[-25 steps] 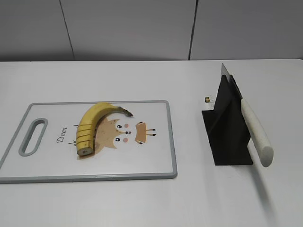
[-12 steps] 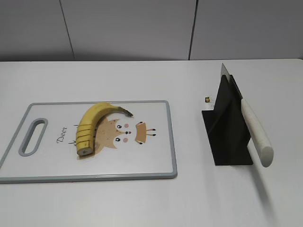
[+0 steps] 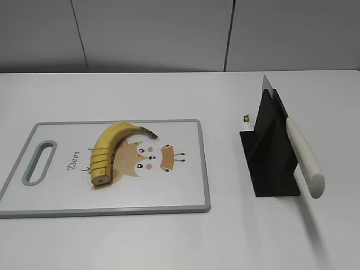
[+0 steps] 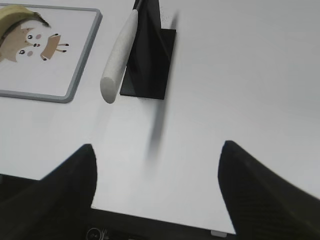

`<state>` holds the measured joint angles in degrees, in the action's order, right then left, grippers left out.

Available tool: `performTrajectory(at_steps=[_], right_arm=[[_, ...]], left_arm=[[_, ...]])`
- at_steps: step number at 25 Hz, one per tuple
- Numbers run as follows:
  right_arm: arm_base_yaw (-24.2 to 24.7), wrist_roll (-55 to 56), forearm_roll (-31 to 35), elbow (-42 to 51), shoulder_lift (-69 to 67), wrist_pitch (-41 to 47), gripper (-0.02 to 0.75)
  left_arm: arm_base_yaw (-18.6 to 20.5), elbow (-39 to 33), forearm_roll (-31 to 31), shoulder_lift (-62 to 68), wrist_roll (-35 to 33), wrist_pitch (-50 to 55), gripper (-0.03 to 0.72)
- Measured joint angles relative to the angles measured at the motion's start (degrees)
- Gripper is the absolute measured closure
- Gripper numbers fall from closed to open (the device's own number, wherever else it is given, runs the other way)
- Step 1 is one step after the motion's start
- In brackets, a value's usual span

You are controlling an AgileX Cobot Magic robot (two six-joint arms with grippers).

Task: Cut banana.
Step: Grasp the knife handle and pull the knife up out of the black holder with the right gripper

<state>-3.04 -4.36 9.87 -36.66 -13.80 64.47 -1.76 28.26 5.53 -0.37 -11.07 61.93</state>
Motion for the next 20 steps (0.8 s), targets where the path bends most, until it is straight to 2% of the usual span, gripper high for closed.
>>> performTrajectory(at_steps=[14, 16, 20], right_arm=[[-0.61, 6.61, 0.56, -11.59, -18.17, 4.85, 0.168], [-2.76, 8.01, 0.48, -12.39, -19.99, 4.85, 0.168], [-11.18, 12.78, -3.27, -14.90, -24.10, 4.93, 0.168]], left_arm=[[0.00, 0.00, 0.00, 0.00, 0.00, 0.00, 0.145], [0.00, 0.00, 0.00, 0.00, 0.00, 0.00, 0.145], [0.00, 0.00, 0.00, 0.00, 0.00, 0.00, 0.145]])
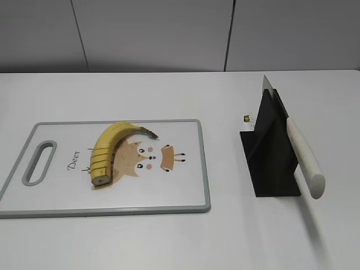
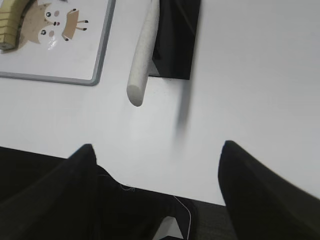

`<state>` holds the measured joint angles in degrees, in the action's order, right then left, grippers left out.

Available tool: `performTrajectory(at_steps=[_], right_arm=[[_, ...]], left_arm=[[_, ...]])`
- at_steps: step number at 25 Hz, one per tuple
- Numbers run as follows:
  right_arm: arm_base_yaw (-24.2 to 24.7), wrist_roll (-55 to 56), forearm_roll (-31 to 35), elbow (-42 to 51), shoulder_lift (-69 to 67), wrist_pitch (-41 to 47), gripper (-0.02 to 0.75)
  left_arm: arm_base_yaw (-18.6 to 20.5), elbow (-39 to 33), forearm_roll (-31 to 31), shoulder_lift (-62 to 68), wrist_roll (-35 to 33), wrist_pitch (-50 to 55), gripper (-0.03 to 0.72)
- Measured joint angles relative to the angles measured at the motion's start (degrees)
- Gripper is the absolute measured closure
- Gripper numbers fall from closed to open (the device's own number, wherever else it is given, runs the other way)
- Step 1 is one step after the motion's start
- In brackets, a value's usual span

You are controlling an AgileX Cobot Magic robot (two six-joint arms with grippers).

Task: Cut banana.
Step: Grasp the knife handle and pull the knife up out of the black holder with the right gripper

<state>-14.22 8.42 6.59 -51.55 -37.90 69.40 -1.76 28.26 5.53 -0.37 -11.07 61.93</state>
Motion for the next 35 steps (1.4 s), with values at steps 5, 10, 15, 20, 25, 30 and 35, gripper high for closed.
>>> performTrajectory(at_steps=[5, 10, 15, 20, 25, 30, 35], right_arm=[[-8.58, 4.07, -4.87, -2.98, -6.66, 0.16, 0.168], [-13.13, 7.54, -5.29, -4.44, -12.56, 0.10, 0.168], [-13.64, 8.28, -5.29, -4.44, -18.52, 0.08, 0.168], [-13.71, 8.35, -5.29, -4.44, -23.13, -3.09, 0.168], [-13.82, 8.42, -5.29, -4.44, -27.84, -5.49, 0.168], [-13.82, 8.42, -5.40, -5.62, -32.65, -6.84, 0.168], [-13.82, 9.99, -7.11, -8.16, -37.29, -7.71, 0.168]], left_arm=[[0.00, 0.00, 0.00, 0.00, 0.00, 0.00, 0.145], [0.00, 0.00, 0.00, 0.00, 0.00, 0.00, 0.145], [0.00, 0.00, 0.00, 0.00, 0.00, 0.00, 0.145], [0.00, 0.00, 0.00, 0.00, 0.00, 0.00, 0.145], [0.00, 0.00, 0.00, 0.00, 0.00, 0.00, 0.145], [0.00, 0.00, 0.00, 0.00, 0.00, 0.00, 0.145], [0.00, 0.00, 0.00, 0.00, 0.00, 0.00, 0.145]])
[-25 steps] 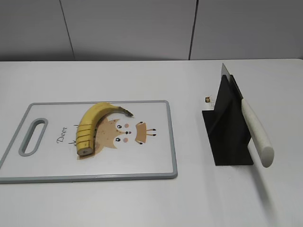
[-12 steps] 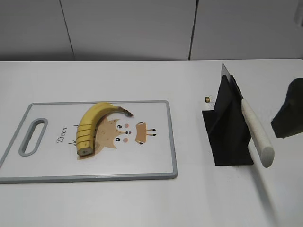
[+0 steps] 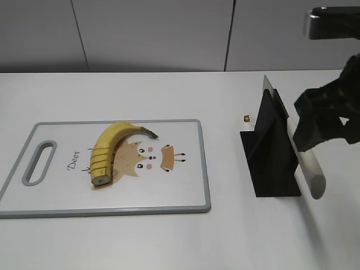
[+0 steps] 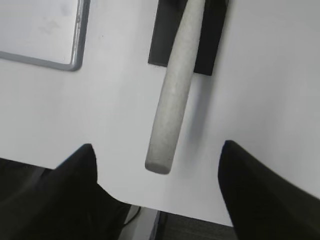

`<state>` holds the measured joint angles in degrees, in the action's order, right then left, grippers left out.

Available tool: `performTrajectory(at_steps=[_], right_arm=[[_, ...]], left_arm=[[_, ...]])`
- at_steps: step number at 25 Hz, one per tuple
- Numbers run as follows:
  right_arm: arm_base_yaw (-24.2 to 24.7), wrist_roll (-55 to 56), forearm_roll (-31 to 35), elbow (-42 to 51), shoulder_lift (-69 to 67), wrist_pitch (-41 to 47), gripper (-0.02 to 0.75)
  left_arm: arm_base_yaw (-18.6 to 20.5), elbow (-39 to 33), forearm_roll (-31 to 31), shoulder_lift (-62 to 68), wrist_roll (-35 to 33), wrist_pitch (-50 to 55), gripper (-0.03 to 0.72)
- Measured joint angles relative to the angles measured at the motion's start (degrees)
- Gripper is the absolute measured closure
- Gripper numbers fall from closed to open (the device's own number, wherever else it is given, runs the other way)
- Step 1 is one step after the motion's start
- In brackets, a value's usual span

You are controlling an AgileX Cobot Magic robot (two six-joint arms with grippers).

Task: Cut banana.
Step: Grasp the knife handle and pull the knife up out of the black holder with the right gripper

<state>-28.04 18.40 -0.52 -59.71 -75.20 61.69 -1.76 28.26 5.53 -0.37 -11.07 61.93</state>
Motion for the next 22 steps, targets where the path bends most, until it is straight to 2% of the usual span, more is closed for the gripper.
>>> performTrajectory(at_steps=[9, 22], right_arm=[[0.00, 5.31, -0.54, -0.37, -5.64, -1.92, 0.168], [0.00, 5.96, -3.87, -0.37, -15.77, -1.79, 0.168]], left_arm=[[0.00, 0.00, 0.00, 0.00, 0.00, 0.00, 0.145], [0.00, 0.00, 0.00, 0.00, 0.00, 0.00, 0.145]])
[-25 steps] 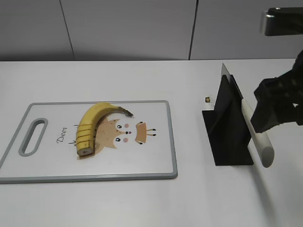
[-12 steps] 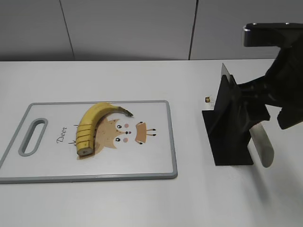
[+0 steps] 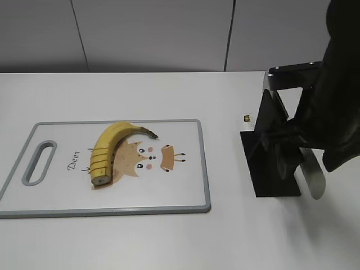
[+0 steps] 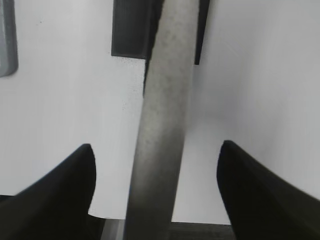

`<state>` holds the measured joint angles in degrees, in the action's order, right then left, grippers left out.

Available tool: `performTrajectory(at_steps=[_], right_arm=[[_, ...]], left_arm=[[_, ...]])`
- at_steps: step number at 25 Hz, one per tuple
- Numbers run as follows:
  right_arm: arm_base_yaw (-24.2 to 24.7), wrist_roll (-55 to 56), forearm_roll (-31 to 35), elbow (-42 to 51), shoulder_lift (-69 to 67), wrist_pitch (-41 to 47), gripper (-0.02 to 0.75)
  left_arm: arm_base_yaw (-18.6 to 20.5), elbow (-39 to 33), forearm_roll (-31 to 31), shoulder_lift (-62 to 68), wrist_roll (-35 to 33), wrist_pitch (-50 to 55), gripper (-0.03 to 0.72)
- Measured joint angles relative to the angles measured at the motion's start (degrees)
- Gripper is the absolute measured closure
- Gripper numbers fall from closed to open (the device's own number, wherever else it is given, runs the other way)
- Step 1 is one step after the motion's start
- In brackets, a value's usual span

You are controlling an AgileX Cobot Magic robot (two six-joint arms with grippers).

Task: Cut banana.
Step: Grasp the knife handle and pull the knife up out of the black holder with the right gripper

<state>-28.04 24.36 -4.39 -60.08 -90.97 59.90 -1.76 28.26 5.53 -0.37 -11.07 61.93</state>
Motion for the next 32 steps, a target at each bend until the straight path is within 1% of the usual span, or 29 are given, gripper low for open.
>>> performTrajectory(at_steps=[2, 11, 21, 25, 28, 32], right_arm=[[0.00, 0.00, -0.24, 0.00, -1.39, -0.08, 0.181], [0.00, 0.84, -0.24, 0.30, -2.78, -0.44, 0.300], [0.00, 0.90, 0.56, 0.30, -2.78, -0.63, 0.337], [0.00, 1.09, 0.70, 0.30, -2.78, -0.63, 0.437], [0.00, 2.41, 0.57, 0.35, -2.78, -0.69, 0.575], [0.06, 2.93, 0.24, 0.35, -2.78, -1.18, 0.575]], left_arm=[[0.00, 0.00, 0.00, 0.00, 0.00, 0.00, 0.145], [0.00, 0.00, 0.00, 0.00, 0.00, 0.00, 0.145], [0.00, 0.00, 0.00, 0.00, 0.00, 0.00, 0.145], [0.00, 0.00, 0.00, 0.00, 0.00, 0.00, 0.145], [0.00, 0.00, 0.00, 0.00, 0.00, 0.00, 0.145], [0.00, 0.00, 0.00, 0.00, 0.00, 0.00, 0.145]])
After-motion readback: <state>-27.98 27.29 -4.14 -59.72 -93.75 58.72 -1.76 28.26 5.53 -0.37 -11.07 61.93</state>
